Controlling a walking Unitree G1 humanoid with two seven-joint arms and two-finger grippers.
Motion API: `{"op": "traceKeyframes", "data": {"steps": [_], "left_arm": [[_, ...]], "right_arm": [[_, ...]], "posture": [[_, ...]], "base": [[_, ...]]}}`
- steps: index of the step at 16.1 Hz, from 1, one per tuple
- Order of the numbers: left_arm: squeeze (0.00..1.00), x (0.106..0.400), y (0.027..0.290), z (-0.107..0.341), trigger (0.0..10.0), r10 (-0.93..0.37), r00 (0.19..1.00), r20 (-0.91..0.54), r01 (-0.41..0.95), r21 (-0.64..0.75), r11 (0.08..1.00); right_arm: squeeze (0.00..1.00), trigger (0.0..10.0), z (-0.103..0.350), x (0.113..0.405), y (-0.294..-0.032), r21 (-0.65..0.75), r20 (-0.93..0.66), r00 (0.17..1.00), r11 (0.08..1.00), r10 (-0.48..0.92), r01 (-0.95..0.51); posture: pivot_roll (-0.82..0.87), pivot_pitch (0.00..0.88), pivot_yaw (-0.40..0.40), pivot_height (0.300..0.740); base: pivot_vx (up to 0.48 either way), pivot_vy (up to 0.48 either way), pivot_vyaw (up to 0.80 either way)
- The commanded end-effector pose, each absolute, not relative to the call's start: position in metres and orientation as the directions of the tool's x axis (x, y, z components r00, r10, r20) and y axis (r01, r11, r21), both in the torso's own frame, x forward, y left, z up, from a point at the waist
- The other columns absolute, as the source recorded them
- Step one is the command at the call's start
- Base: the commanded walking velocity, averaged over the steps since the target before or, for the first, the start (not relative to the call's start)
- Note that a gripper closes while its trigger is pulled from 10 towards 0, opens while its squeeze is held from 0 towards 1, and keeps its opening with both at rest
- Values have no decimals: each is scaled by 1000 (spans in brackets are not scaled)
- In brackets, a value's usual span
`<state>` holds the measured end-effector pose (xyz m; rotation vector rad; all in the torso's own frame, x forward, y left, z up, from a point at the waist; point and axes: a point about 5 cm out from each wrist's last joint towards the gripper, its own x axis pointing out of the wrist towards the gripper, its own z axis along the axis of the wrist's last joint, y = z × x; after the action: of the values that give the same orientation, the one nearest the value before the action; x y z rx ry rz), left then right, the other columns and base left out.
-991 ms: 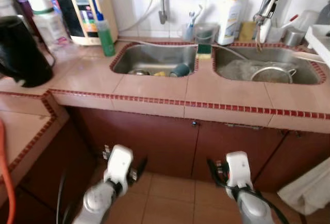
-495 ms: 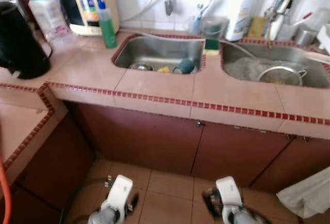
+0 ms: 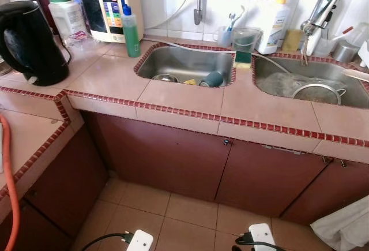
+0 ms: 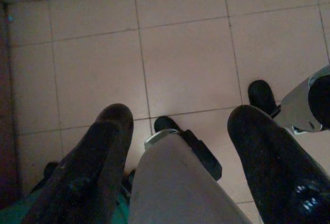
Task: Kitchen organization
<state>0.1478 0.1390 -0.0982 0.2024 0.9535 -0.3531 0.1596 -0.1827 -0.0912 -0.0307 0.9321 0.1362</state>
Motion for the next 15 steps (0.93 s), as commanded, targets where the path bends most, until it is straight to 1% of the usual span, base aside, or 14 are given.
{"op": "traceKeyframes", "data": {"steps": [1, 5, 15], "left_arm": [[0, 152, 142, -97, 10000, -198, 528, -826, 389, 28, 921], [0, 157, 153, -95, 10000, -171, 530, -831, 391, 61, 918], [0, 158, 151, -94, 10000, -203, 533, -821, 424, 52, 904]], "right_arm": [[0, 10000, -92, 157, -185, 34, -811, 578, 994, 87, -102], [0, 10000, -94, 154, -185, 40, -822, 564, 996, 77, -78], [0, 10000, -100, 137, -192, 26, -853, 519, 998, 54, -61]], "posture": [[-82, 0, 5, 740], [-88, 0, 16, 740], [-92, 0, 7, 740]], "base": [[0, 0, 0], [0, -480, 0], [0, -480, 0]]}}
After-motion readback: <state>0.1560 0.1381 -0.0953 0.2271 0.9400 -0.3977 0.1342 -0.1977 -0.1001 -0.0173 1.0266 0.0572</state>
